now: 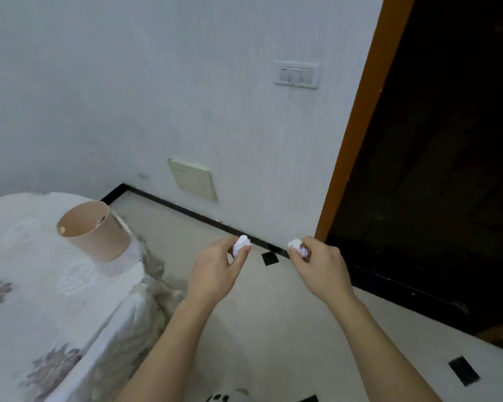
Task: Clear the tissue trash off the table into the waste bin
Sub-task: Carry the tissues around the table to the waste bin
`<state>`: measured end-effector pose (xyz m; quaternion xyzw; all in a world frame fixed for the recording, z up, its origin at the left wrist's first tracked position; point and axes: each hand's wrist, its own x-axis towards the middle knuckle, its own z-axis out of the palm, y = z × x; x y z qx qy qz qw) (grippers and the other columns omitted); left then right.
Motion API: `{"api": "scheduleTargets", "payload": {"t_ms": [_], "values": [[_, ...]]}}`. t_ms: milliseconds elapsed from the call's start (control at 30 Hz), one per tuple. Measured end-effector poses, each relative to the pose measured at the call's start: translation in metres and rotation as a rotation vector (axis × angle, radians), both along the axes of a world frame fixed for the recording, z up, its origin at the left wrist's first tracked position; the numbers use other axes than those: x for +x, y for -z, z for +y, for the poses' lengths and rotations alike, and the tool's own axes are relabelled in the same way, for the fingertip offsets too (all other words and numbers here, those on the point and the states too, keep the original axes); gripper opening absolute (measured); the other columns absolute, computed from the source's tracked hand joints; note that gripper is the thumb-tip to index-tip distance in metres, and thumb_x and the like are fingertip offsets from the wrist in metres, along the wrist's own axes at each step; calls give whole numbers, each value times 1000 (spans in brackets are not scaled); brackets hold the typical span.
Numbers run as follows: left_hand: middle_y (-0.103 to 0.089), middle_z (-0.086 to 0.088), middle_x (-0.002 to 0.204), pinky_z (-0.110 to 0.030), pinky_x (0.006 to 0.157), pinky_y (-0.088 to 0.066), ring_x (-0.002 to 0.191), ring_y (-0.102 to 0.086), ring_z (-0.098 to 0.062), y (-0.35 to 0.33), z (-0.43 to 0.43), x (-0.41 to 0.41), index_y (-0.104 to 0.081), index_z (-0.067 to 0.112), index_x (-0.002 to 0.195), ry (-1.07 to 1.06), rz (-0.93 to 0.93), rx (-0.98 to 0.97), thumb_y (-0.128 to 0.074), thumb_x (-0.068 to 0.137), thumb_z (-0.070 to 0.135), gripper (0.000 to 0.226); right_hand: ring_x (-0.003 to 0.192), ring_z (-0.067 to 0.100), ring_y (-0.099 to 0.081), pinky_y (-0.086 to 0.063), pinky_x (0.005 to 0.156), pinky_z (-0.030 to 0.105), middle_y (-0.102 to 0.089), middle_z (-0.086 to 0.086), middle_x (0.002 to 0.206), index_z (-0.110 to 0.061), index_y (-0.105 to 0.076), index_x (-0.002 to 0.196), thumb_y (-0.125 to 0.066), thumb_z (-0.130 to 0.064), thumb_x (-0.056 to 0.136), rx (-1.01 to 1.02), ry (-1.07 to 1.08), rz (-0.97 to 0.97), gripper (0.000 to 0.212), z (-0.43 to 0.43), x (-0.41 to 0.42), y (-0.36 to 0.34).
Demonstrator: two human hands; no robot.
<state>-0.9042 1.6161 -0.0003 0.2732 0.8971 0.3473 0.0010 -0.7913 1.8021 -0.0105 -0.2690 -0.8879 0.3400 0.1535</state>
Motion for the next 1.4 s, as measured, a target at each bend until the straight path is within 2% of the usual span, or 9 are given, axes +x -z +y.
{"api": "scheduleTargets", "payload": {"t_ms": [200,433,533,700,867,1000,1133,1267,1400], "values": [[-41,9,53,-31,52,-37,47,-42,-9,9,-5,-48,-48,18,74,-151,-10,-30,-53,96,47,37,56,23,-54,-46,49,42,-52,-1,57,-15,-45,65,-52,-42,95,-3,-126,-20,40,12,-79,11],[-52,7,62,-31,50,-38,50,-49,-13,28,-9,-145,-55,18,81,-267,-31,5,-52,96,48,34,50,18,-42,-32,48,31,-46,1,54,-15,-40,64,-51,-41,94,4,-220,-32,41,18,-188,23],[-55,6,66,-34,53,-42,55,-52,-15,24,-5,-212,-56,17,81,-308,-21,10,-50,96,50,36,53,23,-48,-33,48,32,-51,3,56,-12,-46,66,-52,-40,95,24,-254,-23,40,22,-255,20],[-56,8,71,-25,50,-32,58,-53,-11,9,-11,-307,-59,21,88,-342,-28,-7,-46,96,53,36,58,25,-55,-39,48,34,-56,5,60,-14,-52,71,-51,-43,95,54,-308,-2,37,15,-369,-1],[-51,6,62,-19,49,-28,55,-49,-9,4,-31,-380,-56,18,82,-404,12,-12,-47,97,50,36,56,20,-56,-45,49,38,-58,0,59,-17,-57,74,-53,-42,94,76,-386,0,32,-2,-453,1],[-47,5,55,-28,49,-33,50,-49,-11,13,-51,-408,-54,20,82,-463,-8,12,-50,97,47,31,57,22,-57,-46,50,38,-58,1,59,-16,-56,73,-53,-42,91,54,-453,-72,32,-19,-501,13],[-47,5,59,-35,53,-40,56,-50,-18,23,-84,-421,-41,27,77,-601,39,-62,-52,96,47,29,59,22,-55,-44,52,37,-57,1,59,-17,-53,69,-54,-43,91,45,-612,-70,34,-53,-551,17],[-60,5,72,-34,54,-44,62,-55,-17,26,-119,-411,-59,21,88,-767,116,-100,-49,95,48,30,61,22,-56,-47,55,39,-57,1,60,-18,-54,71,-53,-44,92,36,-841,-61,33,-103,-593,19],[-55,8,69,-31,51,-37,62,-55,-18,22,-154,-391,-61,24,90,-1008,101,-148,-51,95,46,25,60,24,-55,-48,56,42,-56,0,58,-20,-54,71,-49,-46,92,44,-1076,-42,33,-158,-618,18]]}}
